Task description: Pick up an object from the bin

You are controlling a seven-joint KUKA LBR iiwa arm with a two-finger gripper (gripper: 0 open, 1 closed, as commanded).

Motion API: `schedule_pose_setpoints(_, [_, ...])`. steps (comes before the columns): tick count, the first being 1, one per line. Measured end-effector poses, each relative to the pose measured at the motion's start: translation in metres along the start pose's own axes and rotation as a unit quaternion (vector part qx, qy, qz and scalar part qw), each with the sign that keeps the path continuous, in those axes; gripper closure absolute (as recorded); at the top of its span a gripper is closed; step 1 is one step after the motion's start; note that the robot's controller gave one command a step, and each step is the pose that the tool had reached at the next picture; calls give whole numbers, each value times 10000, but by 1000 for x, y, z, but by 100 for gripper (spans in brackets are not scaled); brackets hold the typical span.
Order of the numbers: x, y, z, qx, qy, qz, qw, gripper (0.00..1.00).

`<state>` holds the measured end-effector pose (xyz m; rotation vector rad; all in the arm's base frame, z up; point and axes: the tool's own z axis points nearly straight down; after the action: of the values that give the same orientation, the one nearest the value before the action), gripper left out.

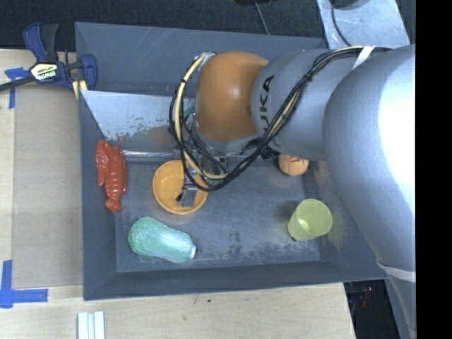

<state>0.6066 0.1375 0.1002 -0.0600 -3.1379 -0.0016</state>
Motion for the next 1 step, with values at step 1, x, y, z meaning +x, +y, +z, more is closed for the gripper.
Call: schedule_pose_setpoints(1, [24, 14, 29, -49, -130, 441, 9989, 0])
